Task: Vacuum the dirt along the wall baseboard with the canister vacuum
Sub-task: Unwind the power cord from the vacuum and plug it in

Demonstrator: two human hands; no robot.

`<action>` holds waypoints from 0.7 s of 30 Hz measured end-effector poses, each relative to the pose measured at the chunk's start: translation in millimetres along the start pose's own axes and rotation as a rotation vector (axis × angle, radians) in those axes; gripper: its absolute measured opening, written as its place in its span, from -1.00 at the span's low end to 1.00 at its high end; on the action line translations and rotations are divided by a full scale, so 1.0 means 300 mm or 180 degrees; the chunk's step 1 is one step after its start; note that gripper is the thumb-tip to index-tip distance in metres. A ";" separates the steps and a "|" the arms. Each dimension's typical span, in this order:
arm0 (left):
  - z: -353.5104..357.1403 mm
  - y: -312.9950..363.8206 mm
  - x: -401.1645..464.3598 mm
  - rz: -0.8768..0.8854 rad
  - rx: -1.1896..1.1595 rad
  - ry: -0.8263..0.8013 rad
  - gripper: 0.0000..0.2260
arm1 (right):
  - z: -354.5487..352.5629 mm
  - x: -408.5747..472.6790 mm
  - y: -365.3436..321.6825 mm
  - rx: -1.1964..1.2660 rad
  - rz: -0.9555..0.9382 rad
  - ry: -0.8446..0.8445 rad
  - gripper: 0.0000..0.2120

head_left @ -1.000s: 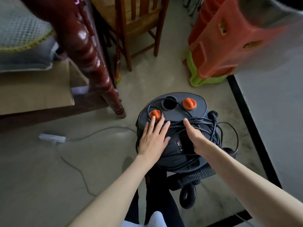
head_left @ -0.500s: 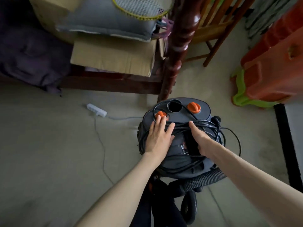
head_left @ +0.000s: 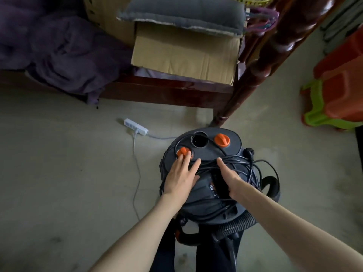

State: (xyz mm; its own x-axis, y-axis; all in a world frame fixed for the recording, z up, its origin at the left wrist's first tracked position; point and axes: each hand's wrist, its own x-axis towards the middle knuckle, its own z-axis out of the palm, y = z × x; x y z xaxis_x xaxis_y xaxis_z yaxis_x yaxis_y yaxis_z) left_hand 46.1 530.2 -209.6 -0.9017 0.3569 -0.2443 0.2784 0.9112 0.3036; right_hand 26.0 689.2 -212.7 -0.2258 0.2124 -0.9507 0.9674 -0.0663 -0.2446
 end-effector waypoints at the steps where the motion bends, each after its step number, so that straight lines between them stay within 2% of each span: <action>1: 0.010 -0.044 -0.002 0.0048 0.0056 -0.0021 -0.51 | 0.038 0.012 0.012 0.0009 0.0043 -0.0001 -0.33; 7: 0.054 -0.188 0.020 0.0333 0.0434 -0.0152 -0.44 | 0.154 0.060 0.046 0.0165 0.0263 0.0043 -0.26; 11: 0.064 -0.206 0.042 0.0426 0.0604 -0.0046 -0.42 | 0.174 0.071 0.058 0.0337 0.0253 0.0075 -0.25; 21: 0.076 -0.218 0.094 0.0444 0.0650 -0.0152 -0.37 | 0.208 0.120 0.079 0.0588 0.0060 -0.0039 -0.18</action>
State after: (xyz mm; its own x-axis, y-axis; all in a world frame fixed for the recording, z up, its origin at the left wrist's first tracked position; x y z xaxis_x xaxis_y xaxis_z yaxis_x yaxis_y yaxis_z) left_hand 10.1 485.4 -257.2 -0.8346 0.4869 -0.2577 0.4645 0.8735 0.1461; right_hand 33.7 634.4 -264.5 -0.2104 0.1977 -0.9574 0.9341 -0.2483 -0.2565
